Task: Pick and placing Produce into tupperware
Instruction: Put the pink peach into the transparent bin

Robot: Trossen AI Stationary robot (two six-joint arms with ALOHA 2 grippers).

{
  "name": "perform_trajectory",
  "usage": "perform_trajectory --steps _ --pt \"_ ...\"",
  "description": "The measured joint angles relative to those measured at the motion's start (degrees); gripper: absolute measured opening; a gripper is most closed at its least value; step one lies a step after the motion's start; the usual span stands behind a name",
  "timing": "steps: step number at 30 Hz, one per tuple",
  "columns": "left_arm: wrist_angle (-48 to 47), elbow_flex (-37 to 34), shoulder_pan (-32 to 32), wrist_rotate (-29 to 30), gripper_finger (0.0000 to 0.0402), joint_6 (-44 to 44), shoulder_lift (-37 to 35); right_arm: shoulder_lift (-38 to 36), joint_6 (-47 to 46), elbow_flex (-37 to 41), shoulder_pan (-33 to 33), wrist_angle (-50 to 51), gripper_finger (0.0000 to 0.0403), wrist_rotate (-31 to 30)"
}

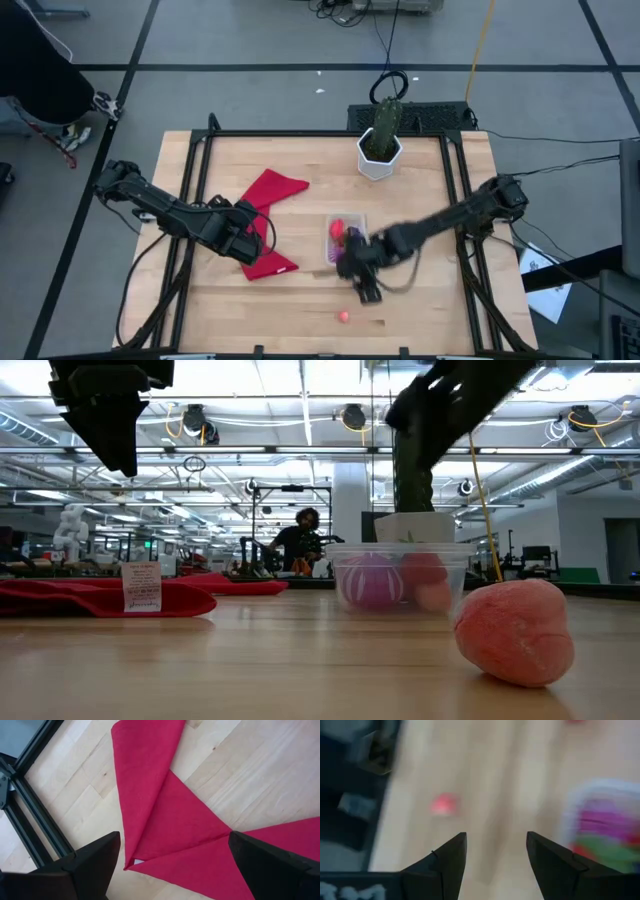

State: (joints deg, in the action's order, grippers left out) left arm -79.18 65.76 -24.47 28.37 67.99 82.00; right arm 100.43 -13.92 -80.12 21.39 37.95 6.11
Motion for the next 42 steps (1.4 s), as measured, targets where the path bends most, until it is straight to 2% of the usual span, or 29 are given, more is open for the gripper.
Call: perform_trajectory --steps 5,11,15,20,25,29,36,42 --pt "0.0 0.0 0.0 0.17 0.0379 -0.12 0.0 1.77 -4.56 0.0 7.56 -0.32 0.0197 -0.09" --pt "0.01 0.0 0.07 0.2 0.0379 0.27 0.0 6.36 -9.78 0.0 10.06 -2.16 0.0197 1.23" --pt "-0.02 0.0 0.07 0.15 0.0379 0.72 0.0 9.71 -11.22 -0.4 9.68 -7.15 0.0197 6.06" --pt "-0.02 0.0 0.07 -0.13 0.0379 0.65 0.0 14.62 -10.88 -6.52 9.35 -3.58 0.0197 8.71" --pt "-0.02 0.0 0.07 -0.1 0.0379 0.24 0.0 18.21 -11.18 -14.12 9.18 -1.24 0.0197 8.51" --pt "-0.04 0.0 0.04 -0.13 0.0379 0.26 0.0 20.97 -13.09 -17.79 8.43 1.5 0.0197 6.04" --pt "-0.04 0.0 0.04 -0.14 0.0379 0.3 0.0 23.66 -15.23 -17.94 6.13 7.98 0.0197 5.45" --pt "-0.04 0.0 0.0 -0.25 0.0379 0.35 0.0 23.99 -13.97 -17.97 5.94 6.46 0.0197 4.48"
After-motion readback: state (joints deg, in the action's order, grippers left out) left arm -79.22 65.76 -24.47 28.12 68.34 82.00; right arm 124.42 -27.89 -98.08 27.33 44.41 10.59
